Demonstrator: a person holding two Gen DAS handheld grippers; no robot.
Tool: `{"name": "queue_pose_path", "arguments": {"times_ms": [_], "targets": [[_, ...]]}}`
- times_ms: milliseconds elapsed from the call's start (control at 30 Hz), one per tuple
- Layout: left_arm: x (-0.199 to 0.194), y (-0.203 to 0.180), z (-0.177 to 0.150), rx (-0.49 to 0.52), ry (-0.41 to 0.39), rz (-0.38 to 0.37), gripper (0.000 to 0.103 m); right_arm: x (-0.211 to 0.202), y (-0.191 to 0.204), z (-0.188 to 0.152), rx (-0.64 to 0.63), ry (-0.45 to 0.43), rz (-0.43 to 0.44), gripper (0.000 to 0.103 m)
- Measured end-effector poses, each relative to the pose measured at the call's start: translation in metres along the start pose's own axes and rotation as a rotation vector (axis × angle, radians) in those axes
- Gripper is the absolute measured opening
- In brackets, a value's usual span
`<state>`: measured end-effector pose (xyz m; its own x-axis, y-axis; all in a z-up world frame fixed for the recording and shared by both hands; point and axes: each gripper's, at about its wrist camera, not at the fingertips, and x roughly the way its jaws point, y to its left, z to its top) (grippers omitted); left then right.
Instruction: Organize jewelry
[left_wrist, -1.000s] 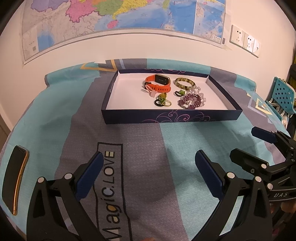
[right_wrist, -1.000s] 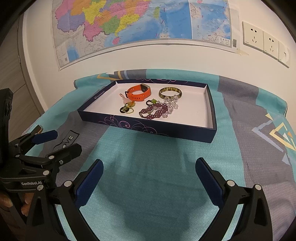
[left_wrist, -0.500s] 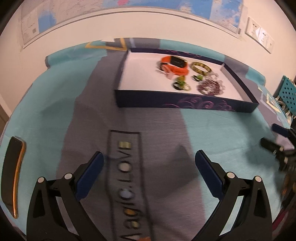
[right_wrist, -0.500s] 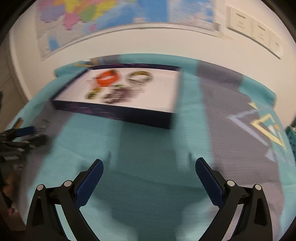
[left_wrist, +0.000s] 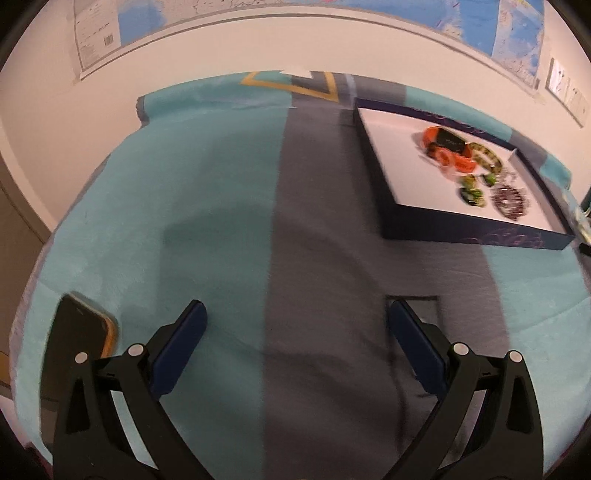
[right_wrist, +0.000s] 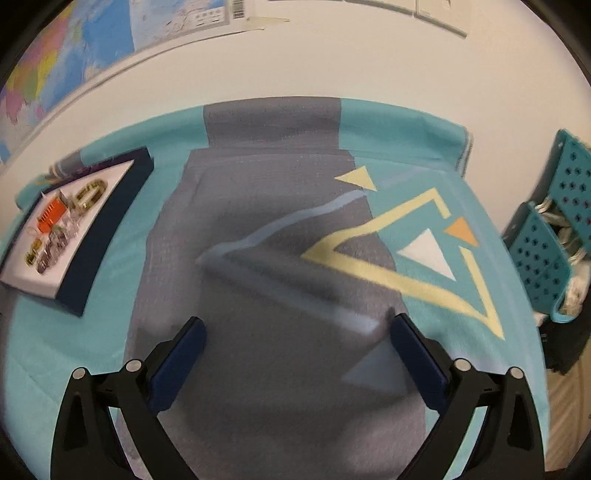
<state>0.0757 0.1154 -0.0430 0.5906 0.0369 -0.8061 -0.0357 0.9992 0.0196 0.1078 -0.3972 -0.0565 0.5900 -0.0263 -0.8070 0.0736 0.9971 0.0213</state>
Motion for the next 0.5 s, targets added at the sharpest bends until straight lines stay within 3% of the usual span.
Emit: {"name": "queue_pose_path", "arguments": {"times_ms": [500], "targets": [[0.0102, 0.0086, 0.0127, 0.012, 0.001, 0.005, 0.099, 0.0000, 0.0028, -0.0003, -0.017, 0.001, -0.008, 0.098]]}}
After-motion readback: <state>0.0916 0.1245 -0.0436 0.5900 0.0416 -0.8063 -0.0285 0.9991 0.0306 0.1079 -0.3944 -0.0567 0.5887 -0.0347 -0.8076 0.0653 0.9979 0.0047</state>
